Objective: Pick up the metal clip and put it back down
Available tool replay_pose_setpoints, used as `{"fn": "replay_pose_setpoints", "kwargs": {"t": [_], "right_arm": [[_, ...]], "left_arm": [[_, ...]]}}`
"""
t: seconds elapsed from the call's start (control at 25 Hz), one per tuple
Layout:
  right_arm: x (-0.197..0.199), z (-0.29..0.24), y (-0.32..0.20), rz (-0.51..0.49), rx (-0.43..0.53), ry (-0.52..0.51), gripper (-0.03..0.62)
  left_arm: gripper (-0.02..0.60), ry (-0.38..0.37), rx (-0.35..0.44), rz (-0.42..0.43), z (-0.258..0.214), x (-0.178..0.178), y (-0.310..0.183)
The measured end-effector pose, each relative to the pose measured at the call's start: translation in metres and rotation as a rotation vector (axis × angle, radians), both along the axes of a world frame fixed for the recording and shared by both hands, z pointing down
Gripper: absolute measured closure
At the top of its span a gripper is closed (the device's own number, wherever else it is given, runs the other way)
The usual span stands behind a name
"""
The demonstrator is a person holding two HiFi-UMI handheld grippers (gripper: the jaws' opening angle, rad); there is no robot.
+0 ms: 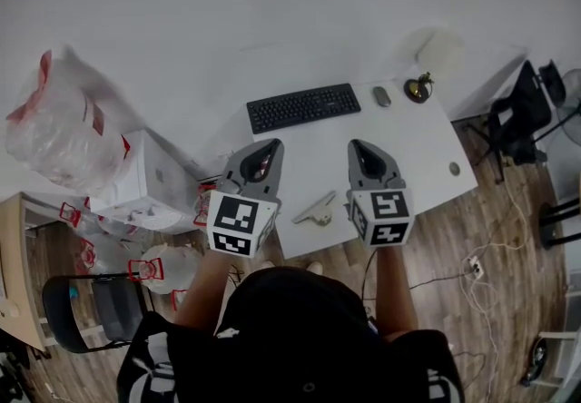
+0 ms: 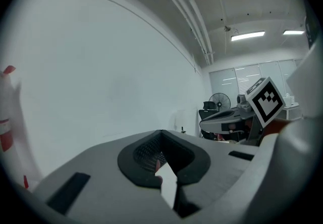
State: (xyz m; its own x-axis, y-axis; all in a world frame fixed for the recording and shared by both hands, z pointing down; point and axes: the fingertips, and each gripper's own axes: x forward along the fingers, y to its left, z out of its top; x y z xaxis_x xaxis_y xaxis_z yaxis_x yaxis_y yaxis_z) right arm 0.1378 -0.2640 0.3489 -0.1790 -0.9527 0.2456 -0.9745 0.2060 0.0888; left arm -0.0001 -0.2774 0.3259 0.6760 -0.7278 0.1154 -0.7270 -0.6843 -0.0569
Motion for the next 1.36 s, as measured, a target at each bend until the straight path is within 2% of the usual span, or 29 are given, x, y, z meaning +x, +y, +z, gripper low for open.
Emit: {"fn": "replay_pose_setpoints", "kwargs": {"t": [0.24,1.36], "right_arm": [[-0.002,-0.003,0.000,-0.009,0.023,0.007,0.559],[-0.013,0.003,-0.002,-0.024,0.027,0.021,0.559]], "left_arm": [[0.561,0.013,-0.011,-0.036,0.004,-0.008,-0.004],[0.561,0.013,0.007,-0.037,0.002,-0.011,-0.007]]}}
